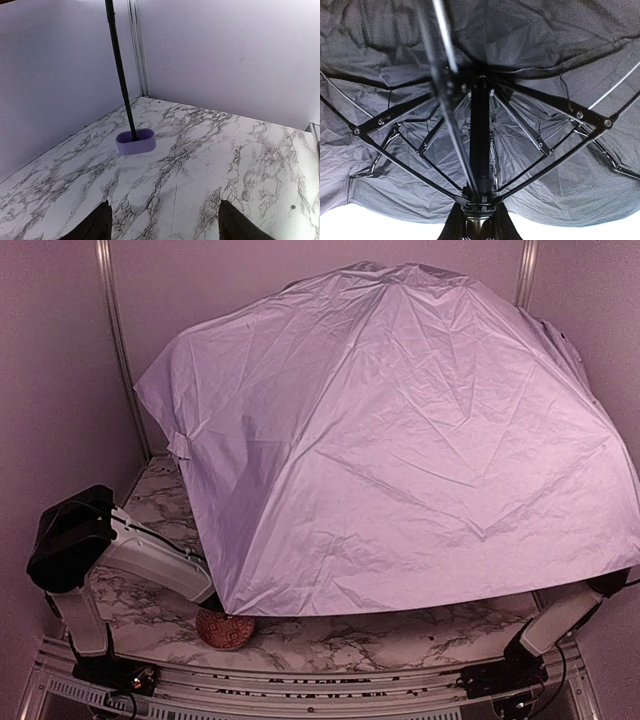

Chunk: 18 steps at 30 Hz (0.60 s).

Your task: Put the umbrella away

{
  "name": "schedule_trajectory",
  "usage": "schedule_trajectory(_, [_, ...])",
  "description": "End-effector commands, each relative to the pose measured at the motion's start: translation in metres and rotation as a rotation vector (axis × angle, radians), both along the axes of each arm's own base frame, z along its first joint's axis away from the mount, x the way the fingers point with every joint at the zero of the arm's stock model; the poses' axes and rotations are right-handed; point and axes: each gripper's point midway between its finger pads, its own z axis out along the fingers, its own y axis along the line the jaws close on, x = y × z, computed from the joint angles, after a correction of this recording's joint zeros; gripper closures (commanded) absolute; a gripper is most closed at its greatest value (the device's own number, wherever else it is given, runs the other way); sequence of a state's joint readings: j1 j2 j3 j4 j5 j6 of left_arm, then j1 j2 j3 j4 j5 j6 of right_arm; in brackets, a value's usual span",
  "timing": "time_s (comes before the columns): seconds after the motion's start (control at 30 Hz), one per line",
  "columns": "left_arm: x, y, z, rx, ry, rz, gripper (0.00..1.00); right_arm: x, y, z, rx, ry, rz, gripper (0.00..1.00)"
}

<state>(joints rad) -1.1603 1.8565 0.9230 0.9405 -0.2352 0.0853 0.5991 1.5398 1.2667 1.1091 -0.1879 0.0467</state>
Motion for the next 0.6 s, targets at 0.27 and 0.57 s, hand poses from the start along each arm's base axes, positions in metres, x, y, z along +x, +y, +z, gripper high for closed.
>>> schedule_trajectory(0.27, [0.007, 0.026, 0.011, 0.025, -0.022, 0.051, 0.22, 0.007, -0.008, -0.095, 0.028, -0.079, -0.012, 1.0])
schedule_trajectory(0.57, [0.02, 0.028, -0.022, 0.111, 0.031, 0.073, 0.21, 0.044, -0.005, -0.311, -0.167, 0.311, -0.098, 1.0])
